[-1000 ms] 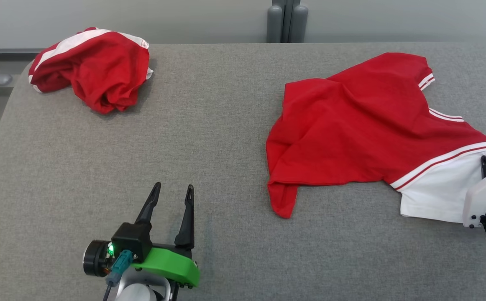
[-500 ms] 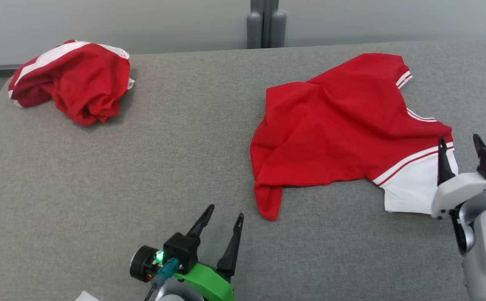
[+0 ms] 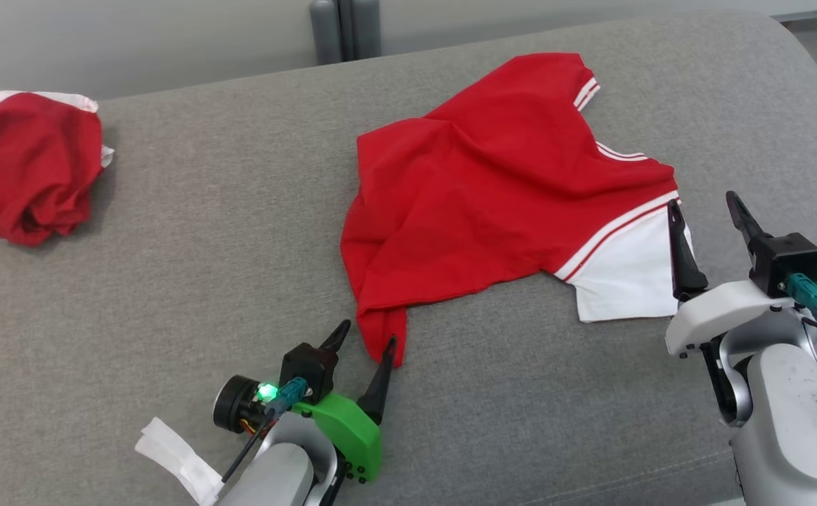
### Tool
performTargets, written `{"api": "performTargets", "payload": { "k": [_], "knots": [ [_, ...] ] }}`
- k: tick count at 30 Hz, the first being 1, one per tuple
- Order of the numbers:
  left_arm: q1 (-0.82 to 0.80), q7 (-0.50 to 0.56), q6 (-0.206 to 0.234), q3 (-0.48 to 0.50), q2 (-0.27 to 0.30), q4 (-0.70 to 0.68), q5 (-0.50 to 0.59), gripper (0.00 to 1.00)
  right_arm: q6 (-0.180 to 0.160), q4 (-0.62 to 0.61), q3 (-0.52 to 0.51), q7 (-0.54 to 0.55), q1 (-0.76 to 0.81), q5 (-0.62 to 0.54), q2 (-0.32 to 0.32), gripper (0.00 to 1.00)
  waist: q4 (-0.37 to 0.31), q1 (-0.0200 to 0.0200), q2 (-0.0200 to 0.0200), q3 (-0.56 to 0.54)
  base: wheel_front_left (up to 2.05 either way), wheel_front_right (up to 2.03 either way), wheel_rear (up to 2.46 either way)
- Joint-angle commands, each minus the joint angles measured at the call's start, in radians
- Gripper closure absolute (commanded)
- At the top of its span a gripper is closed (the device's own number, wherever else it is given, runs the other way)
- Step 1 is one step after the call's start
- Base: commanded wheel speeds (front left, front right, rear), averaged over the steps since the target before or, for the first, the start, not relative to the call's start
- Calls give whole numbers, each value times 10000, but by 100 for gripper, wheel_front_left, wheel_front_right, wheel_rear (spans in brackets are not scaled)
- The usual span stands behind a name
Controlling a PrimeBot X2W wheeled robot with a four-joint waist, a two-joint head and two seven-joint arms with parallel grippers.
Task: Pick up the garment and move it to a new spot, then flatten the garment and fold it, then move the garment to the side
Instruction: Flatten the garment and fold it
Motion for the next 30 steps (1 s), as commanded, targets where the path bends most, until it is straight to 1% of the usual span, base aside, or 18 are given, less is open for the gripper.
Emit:
{"api": "performTargets", "payload": {
  "k": [1,2,3,4,5,7,10,13,15,17,20,22,24,27,30],
  "knots": [
    [-226,-7,-20,-25,52,204,-38,2,-17,-144,5,-12,140,91,14,0,-454,0,0,358,0,0,0],
    [-301,-9,-49,-72,55,343,-37,29,-17,-223,1,-6,189,96,18,0,-495,0,0,365,0,0,0],
    [-415,-7,-44,-137,54,506,56,59,-17,-315,-41,1,256,106,19,0,-522,0,0,366,0,0,0],
    [-520,-9,24,-123,57,551,149,77,-17,-385,-92,-6,296,96,24,0,-532,0,0,367,0,0,0],
    [-631,-9,122,-9,60,508,223,100,-17,-468,-177,-20,345,75,28,0,-521,0,0,364,0,0,0],
    [-717,-7,288,197,218,358,480,100,-17,-634,-372,-75,474,51,69,0,-437,0,0,330,0,0,0],
    [-896,-9,511,442,621,38,904,100,-17,-815,-629,-110,622,-24,132,0,-261,0,0,261,0,0,0],
    [-1202,-9,765,710,1168,-311,1433,100,-17,-951,-765,-183,699,-83,266,0,-69,0,0,196,0,0,0],
    [-1315,-9,842,847,1515,-414,1707,100,-17,-991,-740,-212,724,-97,327,0,25,0,0,178,0,0,0],
    [-1458,-7,900,935,1848,-515,1959,88,-17,-982,-693,-261,740,-60,387,0,91,0,0,183,0,0,0],
    [-1528,-7,1030,1039,2297,-631,2338,84,-17,-971,-619,-321,765,-44,491,0,161,0,0,203,0,0,0],
    [-1442,-7,1136,1073,2535,-771,2553,83,-17,-931,-603,-370,812,-18,525,0,197,0,0,219,0,0,0],
    [-1171,-9,1146,1117,2541,-991,2540,84,-17,-872,-618,-408,880,-22,552,0,237,0,0,217,0,0,0],
    [-667,-7,1006,1029,2344,-1418,2569,88,-17,-803,-670,-462,965,-8,588,0,306,0,0,183,0,0,0],
    [-136,-7,834,907,1939,-1624,2416,98,-17,-735,-741,-492,1117,41,604,0,384,0,0,120,0,0,0]
  ]
}}
